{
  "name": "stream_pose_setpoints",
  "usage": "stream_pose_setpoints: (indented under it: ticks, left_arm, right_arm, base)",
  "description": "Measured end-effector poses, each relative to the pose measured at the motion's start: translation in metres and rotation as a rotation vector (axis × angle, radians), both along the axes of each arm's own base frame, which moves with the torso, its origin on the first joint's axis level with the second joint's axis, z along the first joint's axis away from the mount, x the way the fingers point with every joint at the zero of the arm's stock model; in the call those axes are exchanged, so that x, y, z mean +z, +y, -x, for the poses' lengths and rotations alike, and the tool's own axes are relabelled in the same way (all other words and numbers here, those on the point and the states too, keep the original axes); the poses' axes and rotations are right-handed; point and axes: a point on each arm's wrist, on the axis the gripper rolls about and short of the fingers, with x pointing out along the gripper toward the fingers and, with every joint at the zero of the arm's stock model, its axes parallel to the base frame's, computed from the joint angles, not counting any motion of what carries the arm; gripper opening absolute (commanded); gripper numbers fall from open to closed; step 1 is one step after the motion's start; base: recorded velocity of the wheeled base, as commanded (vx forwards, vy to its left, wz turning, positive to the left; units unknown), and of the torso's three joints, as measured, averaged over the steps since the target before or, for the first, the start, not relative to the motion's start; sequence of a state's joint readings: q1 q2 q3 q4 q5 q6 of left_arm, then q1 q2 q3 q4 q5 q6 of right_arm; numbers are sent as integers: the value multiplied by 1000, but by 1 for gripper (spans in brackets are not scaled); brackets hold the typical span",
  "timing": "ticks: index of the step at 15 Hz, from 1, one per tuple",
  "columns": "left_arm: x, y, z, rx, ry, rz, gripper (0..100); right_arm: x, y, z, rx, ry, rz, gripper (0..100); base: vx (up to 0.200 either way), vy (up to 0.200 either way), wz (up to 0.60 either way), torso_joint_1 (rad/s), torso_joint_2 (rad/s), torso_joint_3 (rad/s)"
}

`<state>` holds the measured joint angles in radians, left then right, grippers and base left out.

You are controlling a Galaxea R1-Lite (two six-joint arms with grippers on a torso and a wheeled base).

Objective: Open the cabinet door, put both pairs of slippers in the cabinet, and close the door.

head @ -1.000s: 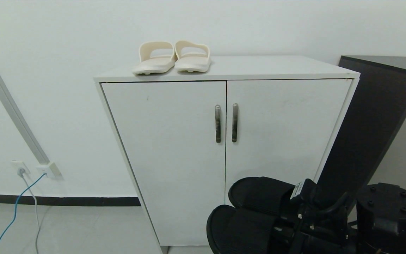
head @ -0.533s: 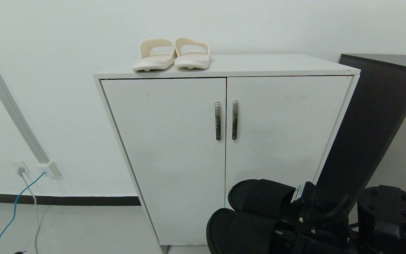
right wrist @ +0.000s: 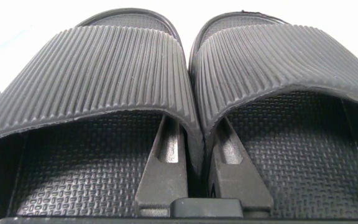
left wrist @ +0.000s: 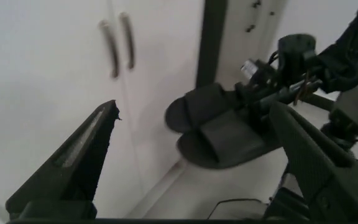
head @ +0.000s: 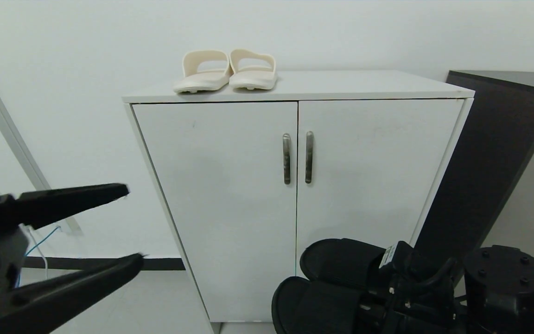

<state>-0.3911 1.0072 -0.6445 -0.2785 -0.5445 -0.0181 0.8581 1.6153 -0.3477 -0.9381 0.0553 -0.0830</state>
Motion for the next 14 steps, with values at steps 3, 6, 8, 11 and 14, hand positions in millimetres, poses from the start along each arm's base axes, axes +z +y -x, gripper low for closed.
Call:
stream_pose_setpoints:
  ticks: [3,6,8,11,14]
  left_arm:
    - [17,-34,-32,-108,-32,36,100]
    - [20,-64,-59,-137,-5,51,100]
    - [20,-83,-73,-152,69,82,100]
    - [18,-110,-92,-197,118,90,100]
    - [17,-132,-113,-232,165,158,100]
  right_arm:
    - [0,0,0,-1,2,0,0]
    - [-2,1,0,1,9,7,0]
    - [-3,1,0,1,10,9,0]
    - [-4,1,-1,3,14,13,0]
    - [-6,1,-1,4,14,19,0]
  base:
    - [0,0,0,0,0,0]
    - [0,0,0,0,0,0]
    - [0,0,0,0,0,0]
    - [0,0,0,0,0,0]
    - [0,0,0,0,0,0]
